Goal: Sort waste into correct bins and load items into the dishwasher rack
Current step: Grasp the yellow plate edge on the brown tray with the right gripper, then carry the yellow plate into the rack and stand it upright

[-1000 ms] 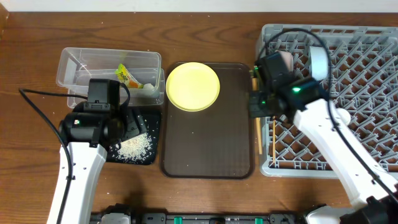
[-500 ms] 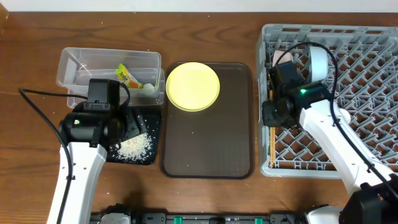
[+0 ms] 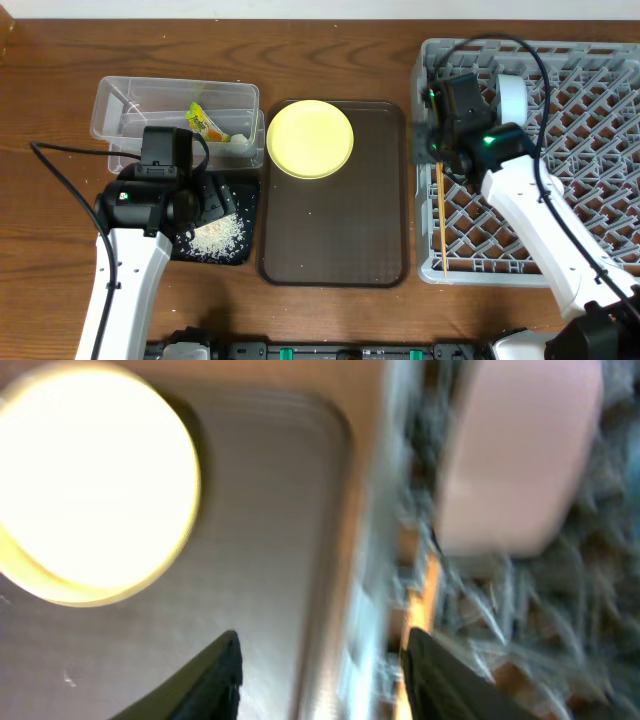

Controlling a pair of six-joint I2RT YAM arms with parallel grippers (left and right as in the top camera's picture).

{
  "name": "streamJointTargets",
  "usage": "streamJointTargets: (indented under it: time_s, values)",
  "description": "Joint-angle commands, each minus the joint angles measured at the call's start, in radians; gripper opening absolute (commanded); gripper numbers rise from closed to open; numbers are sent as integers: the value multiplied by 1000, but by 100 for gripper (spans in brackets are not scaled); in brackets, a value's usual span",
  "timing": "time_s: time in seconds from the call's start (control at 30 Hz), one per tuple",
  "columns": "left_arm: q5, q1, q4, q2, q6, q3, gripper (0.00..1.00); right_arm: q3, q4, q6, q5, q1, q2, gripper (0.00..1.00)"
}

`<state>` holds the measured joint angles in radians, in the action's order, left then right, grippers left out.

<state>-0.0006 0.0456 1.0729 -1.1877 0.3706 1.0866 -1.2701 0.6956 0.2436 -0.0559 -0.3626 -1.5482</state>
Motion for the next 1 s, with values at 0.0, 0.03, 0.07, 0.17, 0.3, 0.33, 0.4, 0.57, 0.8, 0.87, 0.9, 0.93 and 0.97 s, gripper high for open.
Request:
streamJointTargets:
  time_s: [0.0,0.03,0.07,0.17,0.3,0.33,0.4,0.57,0.8,0.87,0.9,0.93,0.97]
  values:
    - [-11,-5,4,-2,12,-3,88,-20,-77,-16,12,-49,-28,52]
    - [-11,-5,4,-2,12,-3,88,-20,-113,-16,12,-62,-44,52]
    - [-11,-5,4,-2,12,-3,88,-20,-146,-15,12,-73,-60,54]
    - [-11,-5,4,-2,12,-3,88,-20,-222,-13,12,-98,-125,56]
    - [-11,-5,4,-2,12,-3,88,-20,-304,-12,12,-117,-240,58]
    - [-11,-5,4,-2,12,-3,88,-20,-323,-12,12,-122,-269,58]
    - [-11,-5,4,-2,12,-3,89,-20,-372,6,12,-138,-335,58]
    - [-11,-5,4,-2,12,-3,88,-20,-479,67,12,-180,-467,56]
    - [-11,-5,4,-2,12,-3,88,-20,-474,100,7,-196,-527,32]
    - [-11,-5,4,-2,12,-3,88,-20,-462,100,8,-196,-526,22]
    - [-11,-5,4,-2,12,-3,88,-20,-451,100,8,-194,-524,14]
    - [-11,-5,4,-2,12,-3,88,-20,-441,100,8,-192,-522,9]
    - [-11,-5,4,-2,12,-3,88,-20,-422,100,8,-188,-517,1]
